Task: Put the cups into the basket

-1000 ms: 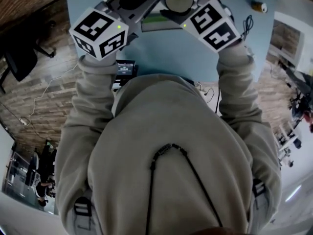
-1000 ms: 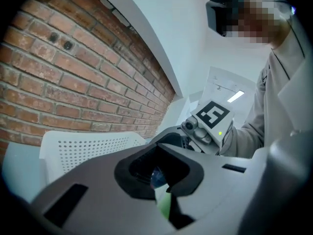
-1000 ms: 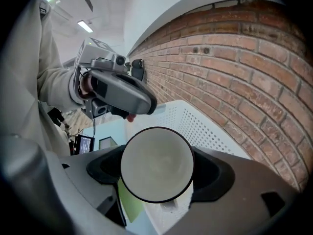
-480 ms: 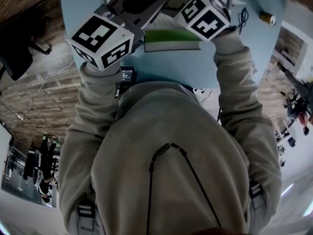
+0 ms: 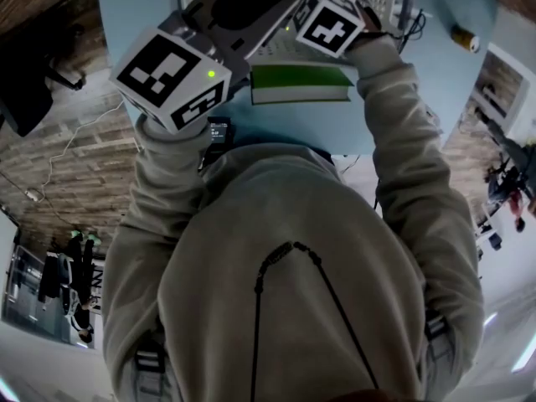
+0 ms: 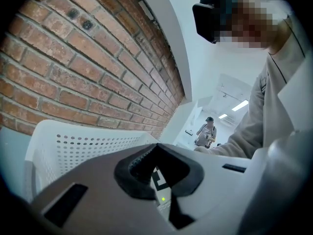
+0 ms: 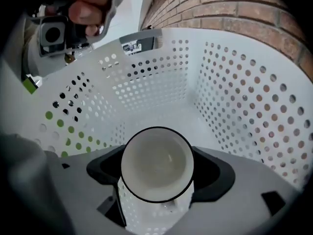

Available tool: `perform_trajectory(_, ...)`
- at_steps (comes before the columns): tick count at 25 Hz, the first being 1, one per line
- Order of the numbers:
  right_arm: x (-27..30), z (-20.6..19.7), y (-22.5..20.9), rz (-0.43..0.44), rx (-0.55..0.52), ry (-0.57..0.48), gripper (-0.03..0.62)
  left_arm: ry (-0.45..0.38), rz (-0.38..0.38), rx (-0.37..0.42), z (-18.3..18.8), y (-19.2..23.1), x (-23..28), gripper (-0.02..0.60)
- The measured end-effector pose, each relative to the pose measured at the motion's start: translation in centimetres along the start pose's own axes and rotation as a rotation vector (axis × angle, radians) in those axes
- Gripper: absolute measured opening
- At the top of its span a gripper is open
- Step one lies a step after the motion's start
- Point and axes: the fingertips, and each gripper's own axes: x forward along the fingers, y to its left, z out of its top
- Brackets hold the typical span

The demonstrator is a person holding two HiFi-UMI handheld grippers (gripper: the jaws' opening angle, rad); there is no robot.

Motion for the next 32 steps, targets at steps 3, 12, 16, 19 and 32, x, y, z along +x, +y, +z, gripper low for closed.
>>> perform_trajectory(3,1.3,-0.8,0.0,0.010,0.034,0.020,0.400,-0.006,-0.004,0.003,0.3,0.1,-0.1,-0.002)
perform_trajectory(12,2.5,-2.4,0.3,0.021,0.056,0.062,0.399,-0.001,0.004,-0.005,-0.3,0.3,-0.4,-0.002)
perform_trajectory(16,2.6,-2.2,0.5,0.033,0.090,0.045,0.400,-0.012,-0.005,0.000,-0.1,0.1,-0.5,-0.002)
perform_trajectory(19,2.8,-2.6,0.8,0.032,0.072,0.066,0.422,-0.012,-0.006,-0.003,-0.2,-0.1,-0.7,-0.002)
perform_trajectory(32,0.3,-1.7,0.4,-0.016,0.032,0.038,0.446,-0.092,-0.015,-0.057,1.8,-0.8,-2.6,-0.002)
